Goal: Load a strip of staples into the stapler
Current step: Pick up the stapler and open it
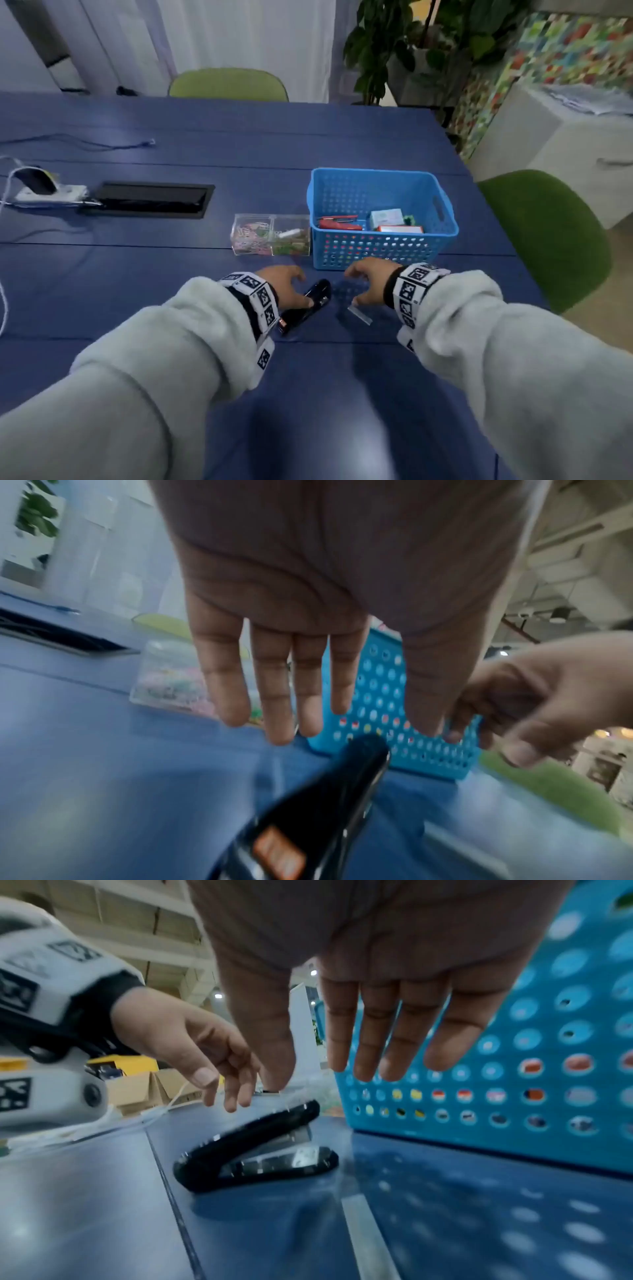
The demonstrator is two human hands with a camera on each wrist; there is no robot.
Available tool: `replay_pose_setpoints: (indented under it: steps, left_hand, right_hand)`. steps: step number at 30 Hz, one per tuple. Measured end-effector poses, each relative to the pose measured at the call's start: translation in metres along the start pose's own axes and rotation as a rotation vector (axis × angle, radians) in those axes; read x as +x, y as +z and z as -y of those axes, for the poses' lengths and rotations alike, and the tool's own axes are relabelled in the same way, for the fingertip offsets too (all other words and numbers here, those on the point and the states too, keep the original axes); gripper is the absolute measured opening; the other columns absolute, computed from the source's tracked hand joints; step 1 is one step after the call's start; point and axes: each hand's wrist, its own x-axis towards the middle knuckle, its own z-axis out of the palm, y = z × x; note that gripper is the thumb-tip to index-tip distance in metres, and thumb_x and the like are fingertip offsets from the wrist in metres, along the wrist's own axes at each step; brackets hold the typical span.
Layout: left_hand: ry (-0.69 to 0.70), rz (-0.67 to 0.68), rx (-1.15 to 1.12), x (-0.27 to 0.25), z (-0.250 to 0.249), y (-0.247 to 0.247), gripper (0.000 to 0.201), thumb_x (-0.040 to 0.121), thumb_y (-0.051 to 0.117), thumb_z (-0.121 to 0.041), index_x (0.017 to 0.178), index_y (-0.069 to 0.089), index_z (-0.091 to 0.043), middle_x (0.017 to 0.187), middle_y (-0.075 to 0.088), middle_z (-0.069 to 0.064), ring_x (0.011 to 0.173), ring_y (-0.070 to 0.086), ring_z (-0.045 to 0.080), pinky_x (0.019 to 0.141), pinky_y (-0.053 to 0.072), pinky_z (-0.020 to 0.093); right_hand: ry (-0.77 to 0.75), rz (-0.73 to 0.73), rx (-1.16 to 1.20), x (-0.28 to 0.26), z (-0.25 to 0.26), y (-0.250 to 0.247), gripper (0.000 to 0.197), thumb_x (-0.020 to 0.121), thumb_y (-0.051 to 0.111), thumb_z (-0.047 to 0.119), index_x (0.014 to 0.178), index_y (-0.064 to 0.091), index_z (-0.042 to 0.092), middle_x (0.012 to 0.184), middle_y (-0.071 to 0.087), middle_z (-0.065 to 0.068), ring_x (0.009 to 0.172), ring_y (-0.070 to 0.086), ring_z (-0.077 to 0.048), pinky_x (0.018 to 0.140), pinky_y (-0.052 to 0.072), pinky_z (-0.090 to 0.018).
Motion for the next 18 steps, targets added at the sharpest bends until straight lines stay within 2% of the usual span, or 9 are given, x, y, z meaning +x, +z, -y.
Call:
replay_pose_setpoints:
  steps: [2, 5, 8, 13, 16, 18]
  left_hand:
    - [-0.006, 0.052, 0.056, 0.007, -0.001, 0.009, 0.060, 0.072, 0.071, -0.046, 0.123, 0.050, -0.021, 0.121, 0.062, 0.007, 0.111, 0.058, 0.026, 0.090, 0.047, 0.032]
    - [0.002, 0.101, 0.053, 0.015, -0.003, 0.022, 0.055, 0.071, 0.073, -0.041, 0.118, 0.054, -0.018, 0.119, 0.064, 0.006, 0.107, 0.060, 0.026, 0.087, 0.048, 0.032]
    - [0.026, 0.065, 0.055, 0.021, -0.004, 0.028, 0.045, 0.072, 0.071, -0.033, 0.112, 0.055, -0.019, 0.114, 0.066, 0.006, 0.105, 0.062, 0.027, 0.084, 0.049, 0.033]
    - [0.068, 0.026, 0.011, 0.018, -0.004, 0.026, 0.033, 0.075, 0.067, -0.028, 0.104, 0.056, -0.018, 0.106, 0.067, 0.007, 0.098, 0.063, 0.028, 0.075, 0.048, 0.031]
    - [0.106, 0.013, -0.045, 0.012, -0.004, 0.019, 0.036, 0.072, 0.069, -0.026, 0.104, 0.056, -0.017, 0.103, 0.066, 0.006, 0.088, 0.061, 0.026, 0.071, 0.046, 0.030]
    - [0.130, -0.008, -0.084, 0.007, -0.005, 0.015, 0.036, 0.071, 0.069, -0.021, 0.103, 0.056, -0.016, 0.099, 0.065, 0.005, 0.080, 0.056, 0.022, 0.069, 0.044, 0.028]
  right_hand:
    - [0.020, 0.027, -0.055, 0.015, 0.005, 0.007, 0.059, 0.074, 0.072, 0.024, 0.128, 0.051, 0.017, 0.134, 0.055, -0.005, 0.120, 0.053, -0.023, 0.097, 0.043, -0.029]
    - [0.036, 0.085, -0.137, 0.039, 0.011, 0.021, 0.062, 0.071, 0.074, 0.024, 0.128, 0.049, 0.019, 0.134, 0.053, -0.006, 0.120, 0.053, -0.025, 0.097, 0.044, -0.032]
    - [0.017, 0.125, -0.150, 0.058, 0.011, 0.028, 0.063, 0.068, 0.076, 0.024, 0.125, 0.051, 0.021, 0.130, 0.055, -0.007, 0.115, 0.055, -0.024, 0.093, 0.044, -0.030]
    - [-0.023, 0.194, -0.271, 0.069, 0.019, 0.038, 0.046, 0.071, 0.072, 0.029, 0.114, 0.058, 0.021, 0.119, 0.059, -0.008, 0.106, 0.058, -0.026, 0.075, 0.039, -0.026]
    - [-0.025, 0.203, -0.300, 0.068, 0.019, 0.044, 0.041, 0.072, 0.071, 0.031, 0.109, 0.059, 0.020, 0.114, 0.063, -0.009, 0.100, 0.061, -0.027, 0.072, 0.040, -0.026]
    - [-0.014, 0.183, -0.287, 0.065, 0.016, 0.046, 0.045, 0.070, 0.073, 0.032, 0.111, 0.057, 0.020, 0.115, 0.062, -0.008, 0.101, 0.061, -0.027, 0.075, 0.043, -0.029]
